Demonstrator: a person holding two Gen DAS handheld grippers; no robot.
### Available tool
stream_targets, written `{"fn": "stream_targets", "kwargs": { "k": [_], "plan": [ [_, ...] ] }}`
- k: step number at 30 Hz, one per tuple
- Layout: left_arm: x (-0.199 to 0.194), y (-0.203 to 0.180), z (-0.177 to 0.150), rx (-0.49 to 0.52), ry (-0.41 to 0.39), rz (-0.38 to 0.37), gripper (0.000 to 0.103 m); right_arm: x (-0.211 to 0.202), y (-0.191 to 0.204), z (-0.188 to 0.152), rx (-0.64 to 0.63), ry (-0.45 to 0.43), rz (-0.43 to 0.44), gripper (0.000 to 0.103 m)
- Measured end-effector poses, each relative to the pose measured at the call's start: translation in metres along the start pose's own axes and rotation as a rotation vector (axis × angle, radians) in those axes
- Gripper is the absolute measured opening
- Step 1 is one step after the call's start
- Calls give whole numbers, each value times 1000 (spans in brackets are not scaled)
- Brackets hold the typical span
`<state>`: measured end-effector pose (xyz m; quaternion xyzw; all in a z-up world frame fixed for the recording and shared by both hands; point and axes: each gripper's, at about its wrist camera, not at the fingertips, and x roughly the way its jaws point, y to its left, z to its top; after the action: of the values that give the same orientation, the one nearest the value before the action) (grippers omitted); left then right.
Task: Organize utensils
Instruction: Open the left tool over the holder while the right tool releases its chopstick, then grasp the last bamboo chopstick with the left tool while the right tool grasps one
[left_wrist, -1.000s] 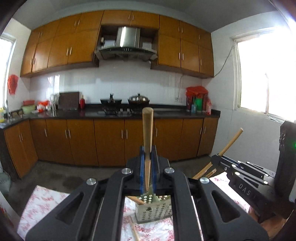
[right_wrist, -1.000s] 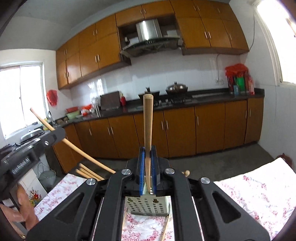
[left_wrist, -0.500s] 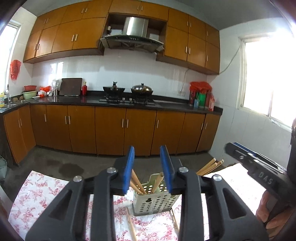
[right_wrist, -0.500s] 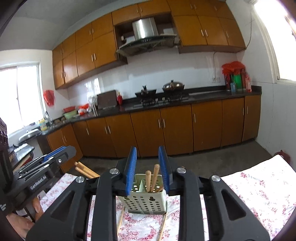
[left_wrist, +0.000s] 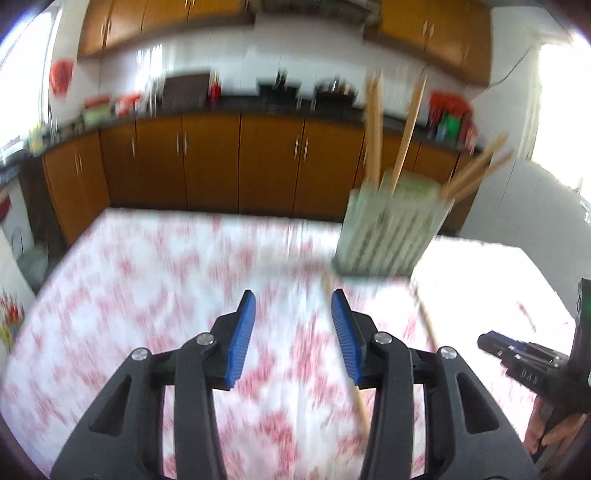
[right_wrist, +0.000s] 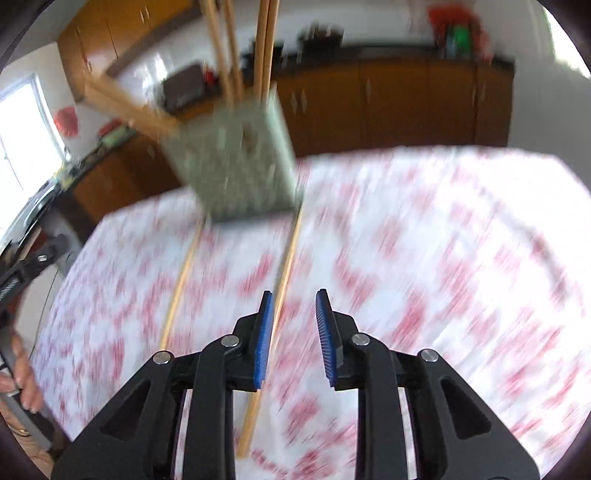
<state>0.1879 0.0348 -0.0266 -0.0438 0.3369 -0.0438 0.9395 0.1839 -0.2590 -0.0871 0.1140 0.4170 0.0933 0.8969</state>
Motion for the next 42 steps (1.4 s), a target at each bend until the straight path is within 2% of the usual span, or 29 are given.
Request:
{"fn": "stream_targets", "kwargs": {
  "k": [6,8,10,16,19,23,28,31,42],
  "plan": [
    [29,-6,-38,12,117,-37,43,25,20,-18,-22,78,9,24],
    [34,-15,-44,33,139,-60,42,28,23,-20,-44,71,-20,12],
    [38,-28,-47,48,158,-76,37,29,20,-22,-45,62,-47,8],
    [62,-52,-60,84,232,-95,19,23,-12,-14,36,37,-107,8],
    [74,-63,-65,118,259,-67,11,19,-17,-16,29,34,-111,8],
    [80,-55,-60,98,248,-42,9,18,-16,-15,3,28,-122,8],
    [92,-13,-46,37,234,64,8,28,-19,-3,-16,18,-147,8],
    [94,3,-43,35,226,102,10,34,-21,3,-41,10,-185,8],
    [94,11,-38,17,218,93,11,37,-20,4,-66,9,-210,8]
  ]
}}
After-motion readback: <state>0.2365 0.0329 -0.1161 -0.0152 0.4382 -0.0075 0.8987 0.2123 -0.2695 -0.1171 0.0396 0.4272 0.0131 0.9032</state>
